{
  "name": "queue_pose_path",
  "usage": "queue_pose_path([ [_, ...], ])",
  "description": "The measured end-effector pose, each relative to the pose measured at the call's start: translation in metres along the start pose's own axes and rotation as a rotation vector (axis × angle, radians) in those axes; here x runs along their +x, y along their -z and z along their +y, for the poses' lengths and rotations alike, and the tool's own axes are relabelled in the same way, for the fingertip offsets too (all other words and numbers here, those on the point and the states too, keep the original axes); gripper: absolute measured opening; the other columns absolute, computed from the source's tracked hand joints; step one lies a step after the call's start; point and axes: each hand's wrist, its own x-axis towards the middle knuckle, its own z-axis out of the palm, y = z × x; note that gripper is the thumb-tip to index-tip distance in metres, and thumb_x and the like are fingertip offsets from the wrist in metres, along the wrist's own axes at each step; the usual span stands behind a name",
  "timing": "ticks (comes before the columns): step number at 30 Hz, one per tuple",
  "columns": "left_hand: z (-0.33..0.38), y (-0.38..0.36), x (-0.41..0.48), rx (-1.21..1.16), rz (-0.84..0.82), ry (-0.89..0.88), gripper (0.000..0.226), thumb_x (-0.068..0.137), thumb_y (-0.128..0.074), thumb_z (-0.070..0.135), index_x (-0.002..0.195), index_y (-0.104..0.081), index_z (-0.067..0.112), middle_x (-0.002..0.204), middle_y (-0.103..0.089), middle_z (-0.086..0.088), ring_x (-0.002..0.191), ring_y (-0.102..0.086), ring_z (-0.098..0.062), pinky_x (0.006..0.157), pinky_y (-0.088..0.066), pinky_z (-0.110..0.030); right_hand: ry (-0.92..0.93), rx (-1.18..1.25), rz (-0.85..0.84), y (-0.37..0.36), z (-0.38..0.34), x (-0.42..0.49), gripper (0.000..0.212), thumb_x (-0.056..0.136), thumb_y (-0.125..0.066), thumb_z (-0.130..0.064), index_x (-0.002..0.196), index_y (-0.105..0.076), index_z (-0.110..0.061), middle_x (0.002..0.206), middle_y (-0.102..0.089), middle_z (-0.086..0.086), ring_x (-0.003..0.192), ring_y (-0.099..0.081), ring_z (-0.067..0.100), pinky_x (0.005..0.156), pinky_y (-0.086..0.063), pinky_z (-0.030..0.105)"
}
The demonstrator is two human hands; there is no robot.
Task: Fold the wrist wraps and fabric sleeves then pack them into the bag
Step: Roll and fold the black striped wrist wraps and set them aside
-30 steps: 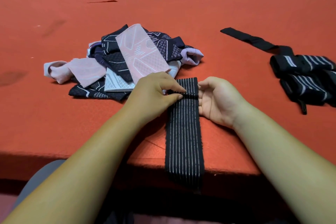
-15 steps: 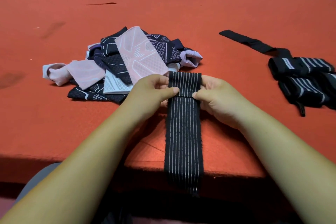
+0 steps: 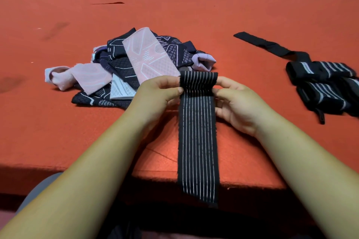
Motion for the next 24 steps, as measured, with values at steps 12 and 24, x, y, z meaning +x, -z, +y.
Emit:
queue_pose_path([
  [12,0.006,-0.001,0.000,-0.107,-0.033,0.056,0.025,0.100,-0.055,-0.006,0.102,-0.077,0.005,0.089,-0.075,-0.015,0.084,-0.074,-0.022,0.081,-0.063,-0.030,0.035,-0.043,0.072,0.002,-0.001,-0.002,0.024,0.099,-0.058,0.008,0.106,-0.076,-0.006,0.096,-0.073,0.013,0.085,-0.062,0.021,0.077,-0.057,0.027],
  [24,0.001,-0.005,-0.006,0.069,-0.113,0.035,0.012,0.103,-0.069,0.016,0.109,-0.078,0.012,0.096,-0.076,-0.004,0.083,-0.070,-0.014,0.070,-0.056,-0.024,0.165,-0.259,0.179,-0.005,0.001,-0.008,0.028,0.098,-0.065,0.004,0.120,-0.067,-0.012,0.089,-0.070,-0.001,0.076,-0.067,0.011,0.068,-0.056,0.028],
])
